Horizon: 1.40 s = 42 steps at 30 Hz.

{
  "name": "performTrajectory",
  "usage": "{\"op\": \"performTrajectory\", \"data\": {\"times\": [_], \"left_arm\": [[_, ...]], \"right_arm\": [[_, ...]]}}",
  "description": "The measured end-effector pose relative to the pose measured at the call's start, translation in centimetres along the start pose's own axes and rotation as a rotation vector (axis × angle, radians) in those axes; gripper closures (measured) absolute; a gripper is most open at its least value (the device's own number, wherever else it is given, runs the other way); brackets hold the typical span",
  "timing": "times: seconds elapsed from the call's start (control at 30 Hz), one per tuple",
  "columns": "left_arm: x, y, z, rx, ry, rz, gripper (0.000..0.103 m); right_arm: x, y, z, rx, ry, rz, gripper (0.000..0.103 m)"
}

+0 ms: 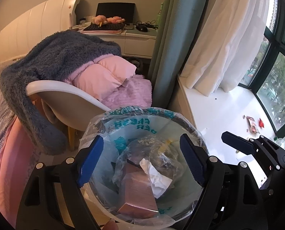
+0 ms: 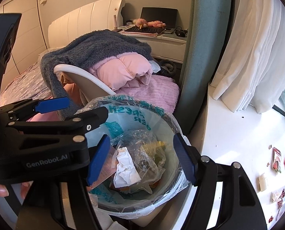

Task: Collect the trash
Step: 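Open the right tool to drop the tissue into the bin, then move the right tool back toward the crumpled white tissue on the sill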

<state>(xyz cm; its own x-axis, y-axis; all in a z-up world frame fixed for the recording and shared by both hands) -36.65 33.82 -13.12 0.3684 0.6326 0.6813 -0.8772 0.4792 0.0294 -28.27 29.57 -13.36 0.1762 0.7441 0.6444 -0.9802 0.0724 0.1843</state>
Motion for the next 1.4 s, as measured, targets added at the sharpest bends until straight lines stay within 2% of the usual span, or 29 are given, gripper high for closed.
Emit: {"op": "performTrajectory", "data": {"times": [0.3,0.63,0.9,1.4], "left_arm": [[0.7,-3.7,-0.8,-0.062,-0.004,-0.078,0.024],[1.3,-12.0,-1.5,-0.197,-0.013,-0.238,0.024],[0.3,-19.6,-1.4,-0.339,0.001,-0.366,0.024],[-5.0,-34.2,0.7,-0.567,0.048,-0.649,0.024]], "right_arm": [[-0.9,-3.6,1.5,-0.075,-0.015,-0.088,0.037],[-3.5,-10.7,5.0,-0.243,-0.034,-0.253,0.037],[-7.5,-16.2,9.4,-0.388,-0.051,-0.407,0.037],[-16.9,-23.8,17.6,-0.625,-0.064,-0.707,0.037]]}}
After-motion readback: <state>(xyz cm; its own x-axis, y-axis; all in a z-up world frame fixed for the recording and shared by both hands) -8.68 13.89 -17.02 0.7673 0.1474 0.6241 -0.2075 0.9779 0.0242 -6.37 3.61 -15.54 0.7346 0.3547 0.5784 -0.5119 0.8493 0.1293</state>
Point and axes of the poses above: each gripper's, at about its wrist camera, not at the fingertips, and z roughly against the way its jaws point, y to its left, x to its top, the point moved 10 cm from there along -z, roughly the way its jaws point, and after that the axes turned 13 degrees about -z, right-handed, at the moved point
